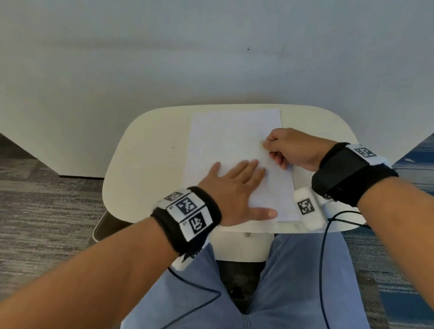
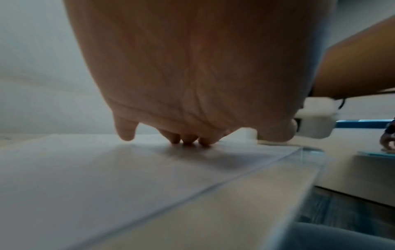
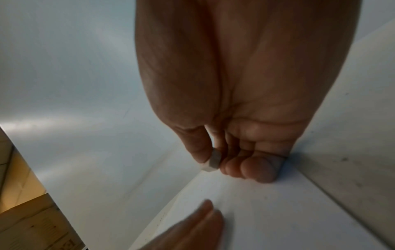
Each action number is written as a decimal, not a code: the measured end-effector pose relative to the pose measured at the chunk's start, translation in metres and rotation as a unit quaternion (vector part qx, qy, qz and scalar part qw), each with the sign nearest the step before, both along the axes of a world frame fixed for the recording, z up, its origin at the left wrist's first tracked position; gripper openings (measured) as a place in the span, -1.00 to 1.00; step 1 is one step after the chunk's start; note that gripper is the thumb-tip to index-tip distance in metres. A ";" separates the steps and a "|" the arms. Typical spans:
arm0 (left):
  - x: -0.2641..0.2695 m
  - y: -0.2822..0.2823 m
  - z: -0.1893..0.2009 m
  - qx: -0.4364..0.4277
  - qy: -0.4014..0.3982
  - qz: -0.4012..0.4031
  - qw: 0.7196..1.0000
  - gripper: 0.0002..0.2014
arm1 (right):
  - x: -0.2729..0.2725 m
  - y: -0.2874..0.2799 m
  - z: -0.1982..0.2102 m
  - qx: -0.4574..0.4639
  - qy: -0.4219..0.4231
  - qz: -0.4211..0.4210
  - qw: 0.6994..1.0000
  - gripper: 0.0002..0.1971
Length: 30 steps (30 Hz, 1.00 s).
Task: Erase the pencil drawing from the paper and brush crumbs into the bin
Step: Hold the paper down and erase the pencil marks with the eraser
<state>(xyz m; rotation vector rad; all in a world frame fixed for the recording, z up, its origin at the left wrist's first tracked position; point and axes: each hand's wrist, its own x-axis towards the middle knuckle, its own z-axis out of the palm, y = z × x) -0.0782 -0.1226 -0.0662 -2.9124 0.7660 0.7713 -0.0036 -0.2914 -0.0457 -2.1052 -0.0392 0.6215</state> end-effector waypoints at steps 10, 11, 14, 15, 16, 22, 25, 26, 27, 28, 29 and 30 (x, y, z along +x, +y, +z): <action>-0.039 0.075 0.007 0.058 0.005 0.034 0.998 0.12 | 0.003 -0.003 -0.003 -0.004 0.009 0.006 1.000 -0.79; -0.041 0.085 0.002 0.069 0.000 0.047 0.996 0.13 | 0.003 -0.003 -0.003 -0.005 0.009 0.007 1.000 -0.79; -0.029 0.103 0.000 0.098 -0.028 0.158 0.982 0.20 | 0.003 -0.002 -0.004 -0.002 0.011 0.003 1.000 -0.79; -0.028 0.099 0.002 0.094 -0.036 0.142 0.985 0.18 | 0.003 -0.002 -0.004 -0.003 0.012 0.002 1.000 -0.80; -0.031 0.092 0.003 0.077 -0.042 0.099 0.991 0.15 | 0.003 -0.001 -0.003 -0.005 0.012 0.002 1.000 -0.80; -0.045 0.067 -0.003 0.050 -0.009 0.022 0.998 0.06 | 0.004 -0.001 -0.005 -0.002 0.011 -0.004 1.000 -0.80; -0.026 0.080 0.003 0.087 -0.042 0.155 0.983 0.13 | 0.004 -0.003 -0.006 -0.009 0.003 -0.004 1.000 -0.80; -0.023 0.080 0.003 0.076 -0.052 0.132 0.987 0.09 | 0.004 -0.003 -0.006 -0.013 -0.001 -0.001 1.000 -0.81; -0.020 0.078 0.004 0.053 -0.050 0.087 0.993 0.02 | 0.004 -0.003 -0.007 -0.018 -0.006 0.003 1.000 -0.82; -0.018 0.072 0.005 0.024 -0.042 0.034 0.998 -0.06 | 0.004 -0.003 -0.007 -0.022 -0.010 0.007 1.000 -0.82; -0.015 0.066 0.005 0.000 -0.033 -0.019 0.999 -0.12 | 0.003 -0.003 -0.007 -0.026 -0.013 0.011 1.000 -0.83; -0.010 0.059 0.003 -0.016 -0.025 -0.066 0.997 -0.15 | 0.003 -0.003 -0.007 -0.029 -0.017 0.014 0.999 -0.84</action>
